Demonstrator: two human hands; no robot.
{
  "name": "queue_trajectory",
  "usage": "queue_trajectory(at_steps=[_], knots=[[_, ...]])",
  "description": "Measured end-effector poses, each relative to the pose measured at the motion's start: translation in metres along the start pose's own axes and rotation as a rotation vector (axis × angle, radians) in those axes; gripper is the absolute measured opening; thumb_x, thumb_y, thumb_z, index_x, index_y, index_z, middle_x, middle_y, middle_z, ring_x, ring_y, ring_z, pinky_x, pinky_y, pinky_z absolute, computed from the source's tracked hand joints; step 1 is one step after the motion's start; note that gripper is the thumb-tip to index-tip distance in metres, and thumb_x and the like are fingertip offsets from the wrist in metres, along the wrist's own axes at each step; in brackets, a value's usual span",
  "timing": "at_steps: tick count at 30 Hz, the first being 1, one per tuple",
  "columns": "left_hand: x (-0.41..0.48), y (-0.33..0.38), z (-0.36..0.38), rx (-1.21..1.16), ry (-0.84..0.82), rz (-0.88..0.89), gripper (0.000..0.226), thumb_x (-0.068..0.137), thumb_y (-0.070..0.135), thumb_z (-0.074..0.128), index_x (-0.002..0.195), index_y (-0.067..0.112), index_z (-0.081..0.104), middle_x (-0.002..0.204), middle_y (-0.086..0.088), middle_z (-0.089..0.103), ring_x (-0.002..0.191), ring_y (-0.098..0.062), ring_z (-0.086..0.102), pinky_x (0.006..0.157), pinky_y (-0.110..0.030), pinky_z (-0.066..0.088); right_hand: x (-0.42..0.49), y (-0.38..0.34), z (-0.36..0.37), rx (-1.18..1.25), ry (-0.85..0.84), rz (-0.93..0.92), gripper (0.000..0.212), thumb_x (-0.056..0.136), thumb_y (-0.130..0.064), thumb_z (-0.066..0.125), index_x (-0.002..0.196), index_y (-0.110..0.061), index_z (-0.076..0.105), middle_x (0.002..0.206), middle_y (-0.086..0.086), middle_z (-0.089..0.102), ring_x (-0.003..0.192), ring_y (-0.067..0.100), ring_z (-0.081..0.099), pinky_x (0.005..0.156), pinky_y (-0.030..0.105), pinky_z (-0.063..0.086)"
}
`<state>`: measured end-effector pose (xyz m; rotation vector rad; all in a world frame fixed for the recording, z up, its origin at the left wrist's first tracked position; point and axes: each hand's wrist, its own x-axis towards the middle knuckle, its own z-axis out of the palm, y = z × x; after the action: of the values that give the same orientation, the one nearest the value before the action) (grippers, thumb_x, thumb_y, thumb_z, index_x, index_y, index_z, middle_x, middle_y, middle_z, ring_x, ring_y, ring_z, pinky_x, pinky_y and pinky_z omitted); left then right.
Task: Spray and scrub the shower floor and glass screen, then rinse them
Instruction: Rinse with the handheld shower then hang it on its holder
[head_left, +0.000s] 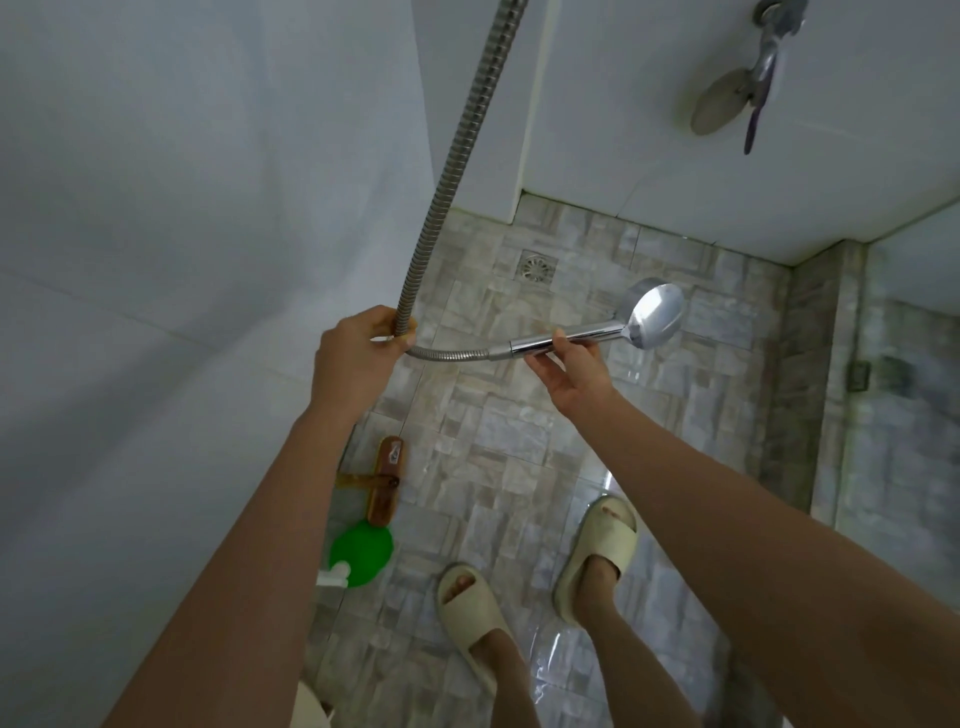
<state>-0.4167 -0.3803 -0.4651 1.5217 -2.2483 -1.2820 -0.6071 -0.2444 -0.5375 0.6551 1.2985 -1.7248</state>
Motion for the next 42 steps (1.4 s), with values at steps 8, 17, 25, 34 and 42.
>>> queue_trajectory(at_steps=[8,17,25,34,42], knots=[[0.007,0.006,0.002,0.017,0.046,-0.02,0.014,0.089,0.025,0.07,0.102,0.025,0.074,0.1,0.005,0.075,0.097,-0.011,0.067,0.089,-0.025,0.048,-0.003,-0.004,-0.016,-0.112,-0.115,0.12,0.012,0.096,0.001,0.051,0.104,-0.008,0.049,0.102,0.015,0.057,0.083,0.025,0.064,0.071,0.041,0.059],[-0.001,0.002,-0.005,-0.033,0.005,-0.077,0.011,0.088,0.02,0.072,0.097,0.025,0.072,0.095,0.001,0.074,0.089,-0.018,0.072,0.095,-0.035,0.053,-0.017,0.009,-0.036,-0.272,-0.144,0.293,0.005,0.096,-0.007,0.055,0.098,-0.002,0.054,0.095,0.015,0.059,0.085,0.026,0.064,0.06,0.03,0.06],[-0.009,0.024,0.041,-0.043,-0.125,-0.082,0.01,0.086,0.024,0.074,0.094,0.029,0.071,0.096,0.005,0.074,0.096,-0.013,0.069,0.095,-0.038,0.053,-0.026,-0.013,-0.085,-0.124,0.196,0.276,0.006,0.092,0.0,0.058,0.092,-0.003,0.052,0.084,0.013,0.056,0.076,0.024,0.061,0.064,0.038,0.06],[0.001,0.059,0.111,-0.132,-0.257,-0.096,0.008,0.086,0.016,0.074,0.092,0.019,0.069,0.094,0.006,0.071,0.095,-0.008,0.066,0.098,-0.04,0.053,-0.004,-0.07,-0.115,0.055,0.481,0.135,0.032,0.091,-0.005,0.062,0.121,-0.006,0.05,0.102,0.012,0.058,0.094,0.035,0.064,0.059,0.039,0.059],[0.014,0.104,0.169,-0.273,-0.248,-0.194,0.012,0.093,0.025,0.065,0.088,0.014,0.067,0.088,0.001,0.074,0.076,-0.01,0.075,0.087,-0.04,0.059,0.005,-0.123,-0.144,-0.976,0.539,-0.08,0.046,0.092,-0.048,0.056,0.069,-0.011,0.039,0.061,0.0,0.044,0.078,0.022,0.051,0.08,0.031,0.043]])
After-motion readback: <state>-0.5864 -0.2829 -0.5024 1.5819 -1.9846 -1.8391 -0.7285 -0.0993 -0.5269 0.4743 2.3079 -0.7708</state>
